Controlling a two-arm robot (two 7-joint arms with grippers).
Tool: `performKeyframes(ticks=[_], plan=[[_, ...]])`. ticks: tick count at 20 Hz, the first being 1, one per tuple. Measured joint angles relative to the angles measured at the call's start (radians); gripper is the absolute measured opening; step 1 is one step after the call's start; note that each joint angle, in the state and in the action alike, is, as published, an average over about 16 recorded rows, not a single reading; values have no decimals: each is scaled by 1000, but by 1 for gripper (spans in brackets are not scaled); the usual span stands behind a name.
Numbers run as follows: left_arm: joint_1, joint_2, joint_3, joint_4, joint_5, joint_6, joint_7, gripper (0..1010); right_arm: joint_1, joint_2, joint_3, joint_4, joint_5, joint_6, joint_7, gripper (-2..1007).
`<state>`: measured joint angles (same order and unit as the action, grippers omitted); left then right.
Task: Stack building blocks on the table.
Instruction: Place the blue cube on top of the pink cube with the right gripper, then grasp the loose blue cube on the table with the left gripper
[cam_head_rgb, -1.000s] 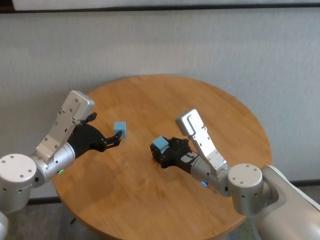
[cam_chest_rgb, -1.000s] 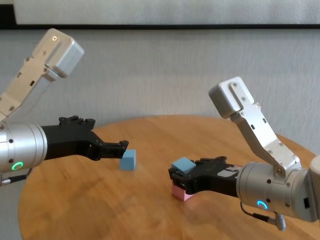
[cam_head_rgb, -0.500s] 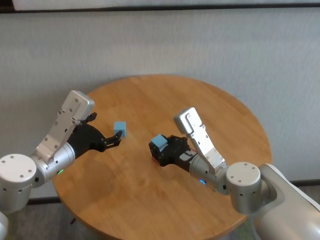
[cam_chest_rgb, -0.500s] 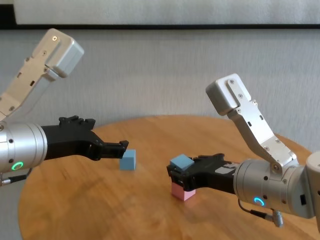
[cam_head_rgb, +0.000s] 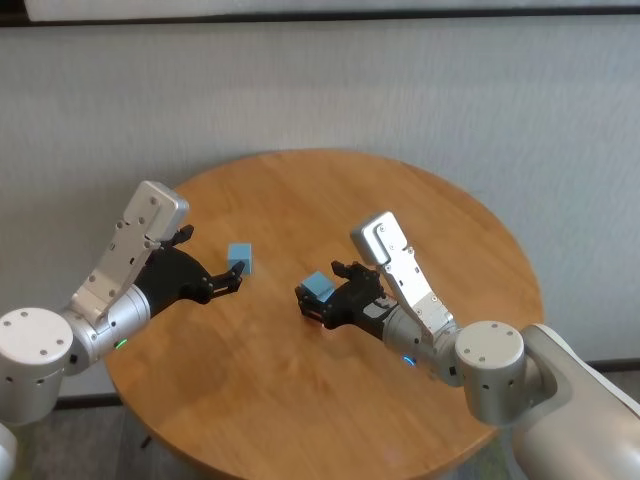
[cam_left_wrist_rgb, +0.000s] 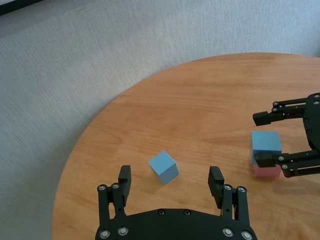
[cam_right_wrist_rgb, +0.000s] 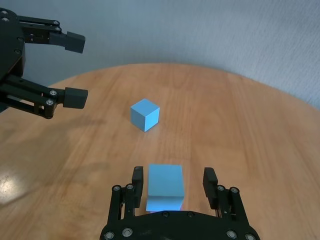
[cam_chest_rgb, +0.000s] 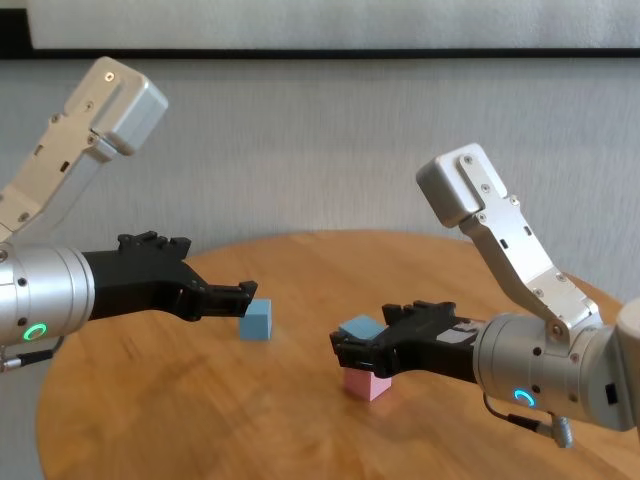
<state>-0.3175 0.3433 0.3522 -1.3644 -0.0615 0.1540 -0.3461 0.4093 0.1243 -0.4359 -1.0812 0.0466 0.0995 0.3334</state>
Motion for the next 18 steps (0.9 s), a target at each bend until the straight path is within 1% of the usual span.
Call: performKeyframes(ticks=[4,6,9,14,18], plan=[[0,0,0,0,0,0,0,1000,-6,10,22,-35,15,5,-2,814],[0,0,0,0,0,0,0,1000,-10,18,39,-57,25,7,-5,868],[0,0,0,0,0,0,0,1000,-17,34,68,-89,43,9,-12,932],[0,0,0,0,0,0,0,1000,-27,66,120,-124,74,10,-25,995],[0,0,0,0,0,0,0,1000,-33,89,153,-123,89,7,-37,1005]])
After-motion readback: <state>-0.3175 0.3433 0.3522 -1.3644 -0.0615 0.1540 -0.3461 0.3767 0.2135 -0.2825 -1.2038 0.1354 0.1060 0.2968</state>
